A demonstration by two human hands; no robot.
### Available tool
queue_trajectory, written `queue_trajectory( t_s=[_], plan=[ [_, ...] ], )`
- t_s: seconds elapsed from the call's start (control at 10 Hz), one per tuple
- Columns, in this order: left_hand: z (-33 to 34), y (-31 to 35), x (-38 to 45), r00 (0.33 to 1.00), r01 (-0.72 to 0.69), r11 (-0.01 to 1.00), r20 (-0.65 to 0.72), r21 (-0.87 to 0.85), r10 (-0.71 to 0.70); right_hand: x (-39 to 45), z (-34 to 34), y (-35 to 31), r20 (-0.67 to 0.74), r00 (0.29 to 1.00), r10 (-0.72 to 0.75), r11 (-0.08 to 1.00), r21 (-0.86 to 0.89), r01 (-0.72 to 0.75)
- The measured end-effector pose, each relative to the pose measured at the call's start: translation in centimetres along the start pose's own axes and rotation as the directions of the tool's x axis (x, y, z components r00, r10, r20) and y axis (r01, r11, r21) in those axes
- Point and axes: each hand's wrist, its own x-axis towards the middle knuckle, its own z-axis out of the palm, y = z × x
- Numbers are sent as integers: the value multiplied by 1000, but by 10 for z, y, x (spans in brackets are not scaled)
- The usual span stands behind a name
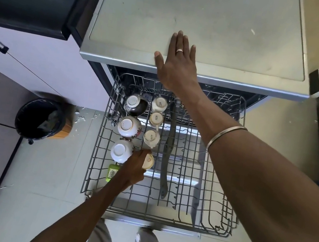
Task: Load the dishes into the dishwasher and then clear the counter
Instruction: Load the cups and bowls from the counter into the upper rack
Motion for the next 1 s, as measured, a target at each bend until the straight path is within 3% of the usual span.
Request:
queue_trajectory(
  t_s=[0.4,0.6,0.7,1.0],
  plan=[
    [18,1,6,996,14,1000,-93,-20,-16,0,1,1,-2,1000,1,1000,-10,-1],
    [22,-3,5,985,-69,984,-143,164,92,1,2,1,-4,1000,-3,1000,-20,3],
    [17,-3,0,985,-59,983,-150,176,86,0,2,1,2,1000,3,1000,-21,-3],
    [-51,-16,-30,971,-46,997,-235,-59,30,-1,-9,-1,107,994,9,1000,-12,-7]
  ],
)
